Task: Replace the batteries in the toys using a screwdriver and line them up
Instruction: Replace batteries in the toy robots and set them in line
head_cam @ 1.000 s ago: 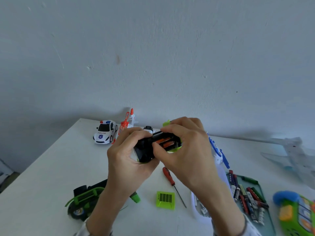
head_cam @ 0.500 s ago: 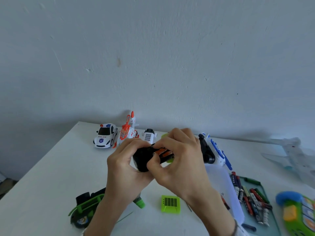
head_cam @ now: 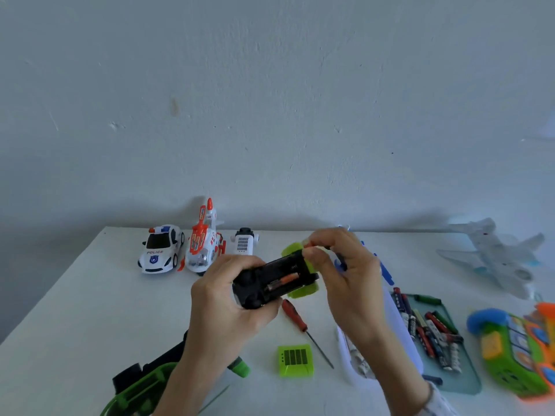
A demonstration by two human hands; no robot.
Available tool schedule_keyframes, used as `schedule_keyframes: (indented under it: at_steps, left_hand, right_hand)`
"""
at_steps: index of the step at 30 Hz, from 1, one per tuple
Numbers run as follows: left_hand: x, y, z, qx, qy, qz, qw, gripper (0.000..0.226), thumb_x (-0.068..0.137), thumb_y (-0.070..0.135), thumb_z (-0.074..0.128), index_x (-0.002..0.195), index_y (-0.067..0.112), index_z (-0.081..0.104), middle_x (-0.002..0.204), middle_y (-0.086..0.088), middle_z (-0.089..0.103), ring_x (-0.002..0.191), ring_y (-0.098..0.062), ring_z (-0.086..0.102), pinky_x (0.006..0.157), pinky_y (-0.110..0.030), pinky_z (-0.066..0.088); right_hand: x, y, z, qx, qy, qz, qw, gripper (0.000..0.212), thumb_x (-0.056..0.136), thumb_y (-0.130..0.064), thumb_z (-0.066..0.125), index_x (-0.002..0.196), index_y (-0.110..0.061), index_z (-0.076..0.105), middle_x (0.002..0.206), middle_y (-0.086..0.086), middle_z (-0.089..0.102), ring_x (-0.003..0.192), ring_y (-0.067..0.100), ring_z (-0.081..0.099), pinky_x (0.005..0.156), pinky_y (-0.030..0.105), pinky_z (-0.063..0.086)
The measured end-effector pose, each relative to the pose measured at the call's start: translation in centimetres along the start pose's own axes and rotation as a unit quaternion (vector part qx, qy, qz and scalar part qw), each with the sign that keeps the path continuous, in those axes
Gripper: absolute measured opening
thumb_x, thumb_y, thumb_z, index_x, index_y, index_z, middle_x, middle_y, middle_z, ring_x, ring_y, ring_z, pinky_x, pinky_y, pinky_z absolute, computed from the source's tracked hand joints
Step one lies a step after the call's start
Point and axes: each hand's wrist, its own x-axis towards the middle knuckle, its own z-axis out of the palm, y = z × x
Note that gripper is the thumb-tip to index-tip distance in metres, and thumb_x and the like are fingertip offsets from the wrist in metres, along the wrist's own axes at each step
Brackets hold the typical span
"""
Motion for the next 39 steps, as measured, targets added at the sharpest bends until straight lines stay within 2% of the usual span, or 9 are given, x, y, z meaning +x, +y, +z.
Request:
schedule_keyframes:
  at_steps: [3, 6, 11, 13, 16, 21, 27, 36, 39]
  left_hand:
    - [-0.2, -0.6, 0.1, 0.004, -0.015, -0.012, 1.000, 0.042, 0.054, 0.035, 0.074, 0.093, 0.019, 0.071, 0.089, 0.007, 0.064, 0.084, -0.012, 0.061, 0.068, -0.022, 0.051]
    - [-0.4, -0.8, 0.2, 0.014, -0.019, -0.013, 1.000, 0.041, 0.054, 0.030, 0.077, 0.092, 0.018, 0.071, 0.088, 0.006, 0.064, 0.083, -0.008, 0.058, 0.068, -0.011, 0.044]
    - [-0.5, -0.6, 0.1, 0.027, 0.008, -0.002, 1.000, 0.041, 0.052, 0.017, 0.079, 0.092, 0.018, 0.070, 0.089, 0.001, 0.063, 0.084, -0.001, 0.057, 0.071, -0.008, 0.043]
    - [-0.5, -0.6, -0.2, 0.030, 0.017, 0.000, 0.999, 0.041, 0.052, 0.015, 0.079, 0.092, 0.013, 0.071, 0.088, -0.001, 0.063, 0.083, -0.001, 0.057, 0.071, -0.007, 0.042]
    - [-0.6, -0.4, -0.7, 0.037, 0.039, 0.001, 0.999, 0.042, 0.052, 0.011, 0.079, 0.093, 0.008, 0.071, 0.090, -0.004, 0.062, 0.083, -0.003, 0.057, 0.071, -0.009, 0.045]
    - [-0.6, -0.2, -1.6, 0.071, 0.075, 0.017, 0.994, 0.041, 0.054, 0.012, 0.083, 0.091, 0.003, 0.070, 0.090, -0.010, 0.063, 0.081, -0.006, 0.056, 0.077, -0.005, 0.041]
    - [-0.8, -0.3, -2.0, 0.093, 0.107, 0.012, 0.990, 0.035, 0.058, 0.012, 0.083, 0.089, 0.002, 0.070, 0.089, -0.012, 0.063, 0.083, -0.010, 0.056, 0.079, -0.005, 0.039]
    - [-1.0, 0.0, -1.1, 0.111, 0.128, 0.037, 0.985, 0.036, 0.057, 0.012, 0.083, 0.088, -0.002, 0.070, 0.089, -0.014, 0.062, 0.082, -0.012, 0.055, 0.079, -0.005, 0.040]
    - [-1.1, 0.3, -0.3, 0.116, 0.132, 0.040, 0.984, 0.036, 0.057, 0.013, 0.084, 0.087, -0.002, 0.071, 0.089, -0.015, 0.062, 0.080, -0.010, 0.055, 0.077, -0.003, 0.041]
  right_hand:
    - [-0.2, 3.7, -1.9, 0.002, 0.073, 0.200, 0.977, 0.013, 0.088, -0.017, 0.066, 0.076, -0.021, 0.067, 0.067, -0.007, 0.064, 0.057, 0.002, 0.051, 0.055, 0.012, 0.039]
    - [-2.1, 8.8, -3.2, -0.172, -0.027, 0.338, 0.925, 0.024, 0.089, -0.016, 0.065, 0.068, -0.006, 0.056, 0.057, 0.000, 0.053, 0.047, 0.011, 0.040, 0.047, 0.020, 0.032]
    - [-5.5, 13.0, -3.3, -0.323, -0.108, 0.406, 0.848, 0.034, 0.086, -0.015, 0.065, 0.058, -0.014, 0.046, 0.048, -0.002, 0.047, 0.043, 0.016, 0.042, 0.046, 0.024, 0.034]
    - [-5.2, 11.9, -2.7, -0.355, -0.135, 0.391, 0.839, 0.021, 0.086, -0.015, 0.063, 0.066, -0.011, 0.057, 0.056, 0.005, 0.058, 0.050, 0.023, 0.054, 0.049, 0.027, 0.038]
    - [-3.0, 8.2, -2.1, -0.347, -0.122, 0.321, 0.873, 0.016, 0.089, -0.018, 0.062, 0.099, -0.007, 0.066, 0.087, 0.009, 0.068, 0.072, 0.021, 0.063, 0.057, 0.028, 0.045]
    - [-0.1, -1.6, 0.0, -0.085, -0.005, 0.171, 0.982, 0.013, 0.087, -0.019, 0.066, 0.074, -0.021, 0.067, 0.066, -0.011, 0.065, 0.057, 0.004, 0.053, 0.055, 0.012, 0.041]
    - [-1.4, -5.0, 2.7, 0.060, -0.070, 0.175, 0.980, 0.026, 0.092, -0.020, 0.058, 0.069, -0.017, 0.068, 0.067, 0.023, 0.056, 0.056, 0.018, 0.040, 0.051, 0.040, 0.035]
    - [-1.5, -3.8, 3.1, 0.096, -0.030, 0.208, 0.973, 0.027, 0.093, -0.015, 0.057, 0.070, -0.018, 0.070, 0.055, -0.004, 0.060, 0.051, 0.004, 0.045, 0.051, 0.018, 0.036]
    - [-1.6, -3.3, 2.7, 0.097, -0.027, 0.219, 0.970, 0.025, 0.093, -0.015, 0.057, 0.072, -0.012, 0.070, 0.060, 0.007, 0.060, 0.053, 0.009, 0.045, 0.052, 0.023, 0.038]
